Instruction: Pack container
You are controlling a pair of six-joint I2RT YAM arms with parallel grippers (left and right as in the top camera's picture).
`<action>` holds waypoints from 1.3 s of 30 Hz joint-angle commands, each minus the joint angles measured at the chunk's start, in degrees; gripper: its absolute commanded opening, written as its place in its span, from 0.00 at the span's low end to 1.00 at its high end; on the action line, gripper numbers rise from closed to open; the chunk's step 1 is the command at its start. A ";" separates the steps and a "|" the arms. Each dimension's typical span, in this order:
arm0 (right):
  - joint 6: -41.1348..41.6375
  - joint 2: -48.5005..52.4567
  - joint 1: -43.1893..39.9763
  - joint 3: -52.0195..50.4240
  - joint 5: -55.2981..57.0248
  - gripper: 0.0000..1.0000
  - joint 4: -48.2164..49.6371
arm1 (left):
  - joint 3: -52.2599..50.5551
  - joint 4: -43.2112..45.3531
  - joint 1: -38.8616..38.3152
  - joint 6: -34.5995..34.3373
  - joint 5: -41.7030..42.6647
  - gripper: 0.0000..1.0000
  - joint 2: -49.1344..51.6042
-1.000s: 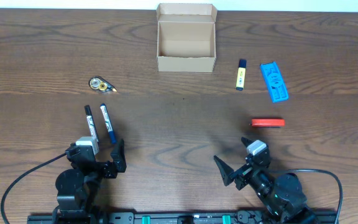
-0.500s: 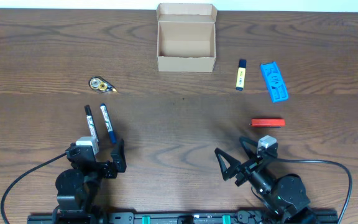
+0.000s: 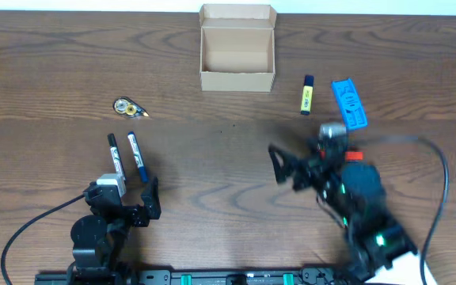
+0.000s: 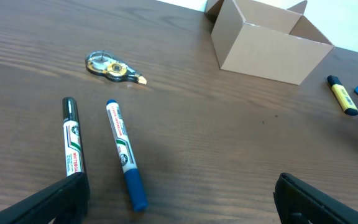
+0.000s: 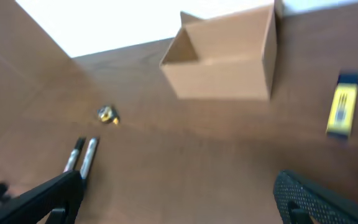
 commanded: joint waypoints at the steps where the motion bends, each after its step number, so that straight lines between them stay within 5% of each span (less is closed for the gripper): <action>1: -5.79 10.84 -2.58 9.60 -0.13 0.99 -1.57 | -1.09 -0.04 0.35 -0.85 0.33 0.95 -0.37; 21: -7.21 70.90 -9.62 71.80 3.69 0.99 -26.77 | -1.09 -0.04 0.35 -0.85 0.33 0.95 -0.37; 31: -1.14 89.50 -9.99 85.26 4.13 0.93 -29.20 | -1.09 -0.04 0.35 -0.85 0.33 0.95 -0.37; 33: -0.72 91.19 -9.99 85.26 4.15 0.80 -29.51 | -1.09 -0.04 0.35 -0.85 0.33 0.95 -0.37; 35: -0.74 91.71 -9.99 85.26 4.63 0.55 -29.97 | -1.09 -0.04 0.35 -0.85 0.33 0.95 -0.37; 38: -0.76 91.12 -9.99 85.88 4.96 0.02 -31.93 | -1.09 -0.04 0.35 -0.85 0.33 0.95 -0.37; 39: -0.74 90.88 -9.99 86.20 4.94 0.01 -32.85 | -1.09 -0.04 0.35 -0.85 0.33 0.95 -0.37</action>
